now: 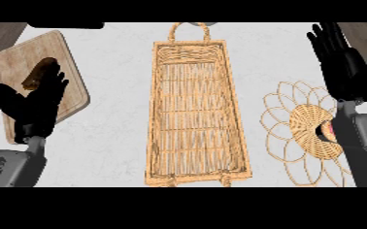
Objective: Pick the cupcake from the placemat and place it in the basket
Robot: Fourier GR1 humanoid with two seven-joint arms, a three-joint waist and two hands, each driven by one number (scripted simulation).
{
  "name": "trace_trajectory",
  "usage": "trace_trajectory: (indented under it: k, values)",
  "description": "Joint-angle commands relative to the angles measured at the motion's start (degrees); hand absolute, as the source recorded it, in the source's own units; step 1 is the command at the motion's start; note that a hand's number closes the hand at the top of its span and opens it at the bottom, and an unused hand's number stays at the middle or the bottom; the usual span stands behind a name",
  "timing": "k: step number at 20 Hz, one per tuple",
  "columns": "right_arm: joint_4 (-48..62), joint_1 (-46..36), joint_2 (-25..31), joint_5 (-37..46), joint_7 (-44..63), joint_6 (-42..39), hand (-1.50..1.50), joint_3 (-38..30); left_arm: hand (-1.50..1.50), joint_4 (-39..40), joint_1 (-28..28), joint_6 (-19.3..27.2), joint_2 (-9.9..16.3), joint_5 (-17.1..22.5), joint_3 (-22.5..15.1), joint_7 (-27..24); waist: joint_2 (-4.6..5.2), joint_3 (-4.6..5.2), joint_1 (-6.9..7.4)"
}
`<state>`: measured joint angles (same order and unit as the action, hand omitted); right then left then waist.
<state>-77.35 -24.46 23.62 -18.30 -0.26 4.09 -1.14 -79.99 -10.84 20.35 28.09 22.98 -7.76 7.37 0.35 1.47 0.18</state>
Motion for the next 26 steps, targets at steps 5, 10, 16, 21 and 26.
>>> trace_trajectory:
  k: [5, 10, 16, 21, 26]
  values:
    - [5.1, 2.1, -1.4, -18.0, -7.4, -32.1, 1.50, 0.9, 0.00, -0.9, -1.9, -3.2, 2.8, -4.7, -4.5, -0.3, 1.53, -2.60, 1.21]
    - [-3.7, 5.1, -4.6, -27.8, -21.8, -52.0, -1.50, -0.1, 0.00, 0.5, -0.1, -3.6, 1.8, -5.7, -7.0, 0.9, -0.10, -2.36, -2.41]
    - [-0.2, 13.8, 11.2, -20.7, -28.0, -61.7, -1.50, -15.6, 0.00, 1.7, -2.4, -4.4, 1.9, -7.1, -7.4, 2.9, -0.17, -1.66, -1.65]
    - [-3.0, 10.2, 24.2, -5.4, -26.6, -57.2, -1.50, -22.1, 0.00, 1.0, -1.1, -4.9, 1.7, -7.4, -7.9, 0.9, 0.12, -1.84, -0.56]
    - [-7.1, 10.2, 33.2, 3.8, -28.6, -62.7, -1.50, -19.5, 0.00, 1.9, -2.2, -4.5, 0.3, -8.0, -8.5, 0.6, 0.58, -1.94, 0.48]
